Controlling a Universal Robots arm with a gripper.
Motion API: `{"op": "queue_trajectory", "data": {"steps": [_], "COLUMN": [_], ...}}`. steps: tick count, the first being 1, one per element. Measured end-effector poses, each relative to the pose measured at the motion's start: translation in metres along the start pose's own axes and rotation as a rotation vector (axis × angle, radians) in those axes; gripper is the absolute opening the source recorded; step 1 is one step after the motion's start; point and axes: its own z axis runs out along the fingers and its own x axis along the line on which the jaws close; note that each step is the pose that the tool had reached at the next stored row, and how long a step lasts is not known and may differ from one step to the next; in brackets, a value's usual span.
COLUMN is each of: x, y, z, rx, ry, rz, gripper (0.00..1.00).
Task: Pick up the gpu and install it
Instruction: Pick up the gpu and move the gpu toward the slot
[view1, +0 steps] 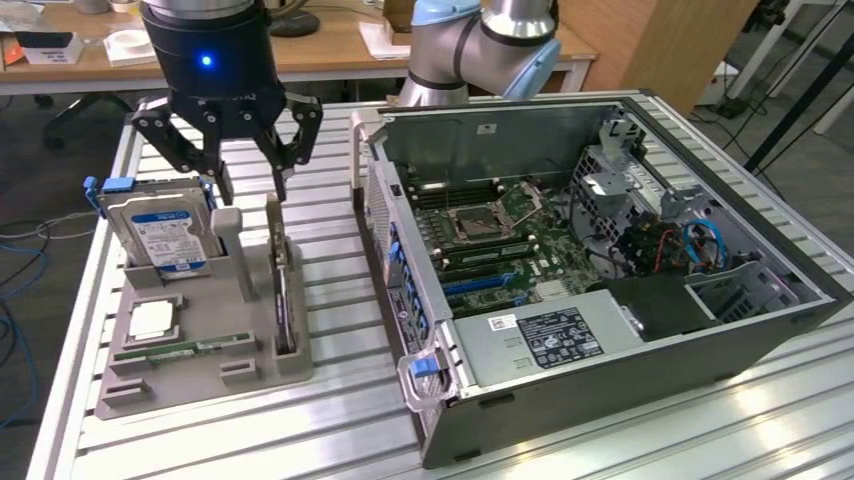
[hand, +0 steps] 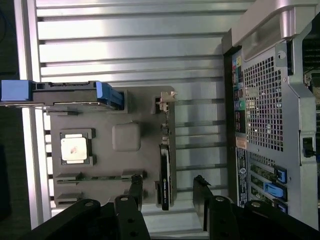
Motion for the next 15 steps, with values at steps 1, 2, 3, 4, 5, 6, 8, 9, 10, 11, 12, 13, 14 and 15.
{"op": "queue_trajectory", "data": {"steps": [1, 2, 3, 4, 5, 6, 8, 9, 10, 11, 12, 13, 14, 15], "x": [-0.0001, -0.0002, -0.0003, -0.0003, -0.0004, -0.0005, -0.0007, -0.0009, -0.0011, -0.0014, -0.0016, -0.0019, -0.0022, -0.0024], "y": [-0.0004, -0.0008, -0.0012, -0.0016, -0.0020, -0.0024, -0.0032, -0.0037, -0.0041, -0.0046, -0.0050, -0.0054, -0.0059, -0.0064], "z": [0.0006, 0.0013, 0.0019, 0.0024, 0.0031, 0.0036, 0.0049, 0.0055, 0.0062, 0.0068, 0.0074, 0.0080, 0.0086, 0.0092], "rx": [-0.0001, -0.0001, -0.0001, -0.0001, -0.0001, -0.0001, -0.0001, -0.0001, -0.0002, -0.0001, -0.0001, -0.0002, -0.0001, 0.0000], "ry": [0.0000, -0.0002, -0.0002, -0.0002, -0.0001, -0.0001, -0.0002, -0.0002, -0.0003, -0.0002, -0.0001, -0.0002, -0.0002, -0.0001], "rz": [0.000, 0.000, 0.000, 0.000, 0.000, 0.000, 0.000, 0.000, 0.000, 0.000, 0.000, 0.000, 0.000, 0.000], "gripper": [0.53, 0.53, 0.53, 0.53, 0.53, 0.53, 0.53, 0.53, 0.53, 0.53, 0.53, 0.53, 0.53, 0.53]}}
